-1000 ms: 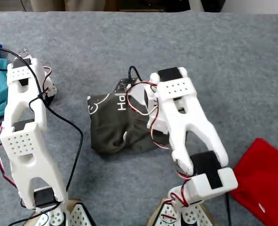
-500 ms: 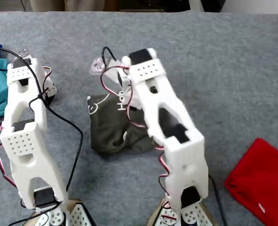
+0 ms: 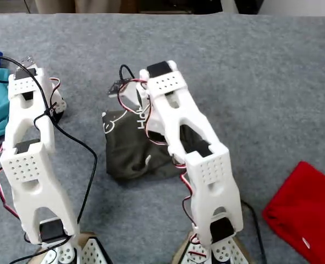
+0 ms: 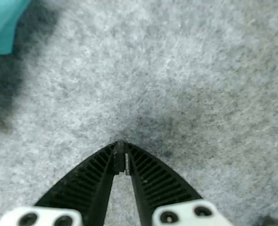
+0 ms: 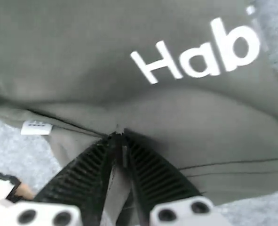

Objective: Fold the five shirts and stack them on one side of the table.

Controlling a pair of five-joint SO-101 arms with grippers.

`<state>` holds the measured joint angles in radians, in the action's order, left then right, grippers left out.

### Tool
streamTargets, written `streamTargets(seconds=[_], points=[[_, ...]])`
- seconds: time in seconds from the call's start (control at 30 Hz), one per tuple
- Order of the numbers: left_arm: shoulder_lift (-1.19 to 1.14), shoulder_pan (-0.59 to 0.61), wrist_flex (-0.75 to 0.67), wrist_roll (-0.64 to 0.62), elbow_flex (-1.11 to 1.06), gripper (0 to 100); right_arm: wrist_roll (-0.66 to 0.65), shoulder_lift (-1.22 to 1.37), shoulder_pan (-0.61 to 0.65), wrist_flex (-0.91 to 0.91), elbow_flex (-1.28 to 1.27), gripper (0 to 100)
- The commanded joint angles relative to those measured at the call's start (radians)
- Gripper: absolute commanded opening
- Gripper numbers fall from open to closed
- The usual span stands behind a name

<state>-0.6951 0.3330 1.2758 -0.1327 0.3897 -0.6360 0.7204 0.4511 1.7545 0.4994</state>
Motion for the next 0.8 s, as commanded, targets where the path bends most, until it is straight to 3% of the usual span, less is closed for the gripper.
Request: streamTargets(seconds=[0.0, 0.5, 0.77], points=[[0.028, 0.003, -0.051, 0.012, 0.017, 2, 0.005, -0.136, -0.013, 0.005, -0.081, 0.5], [0.028, 0.005, -0.049, 0.012, 0.018, 2, 0.002, -0.595, -0.102, -0.265, -0.837, 0.5], [0.038, 0.002, -0.005, 0.052, 0.023, 2, -0.017, -0.680, -0.151, -0.358, -0.780, 0.5]])
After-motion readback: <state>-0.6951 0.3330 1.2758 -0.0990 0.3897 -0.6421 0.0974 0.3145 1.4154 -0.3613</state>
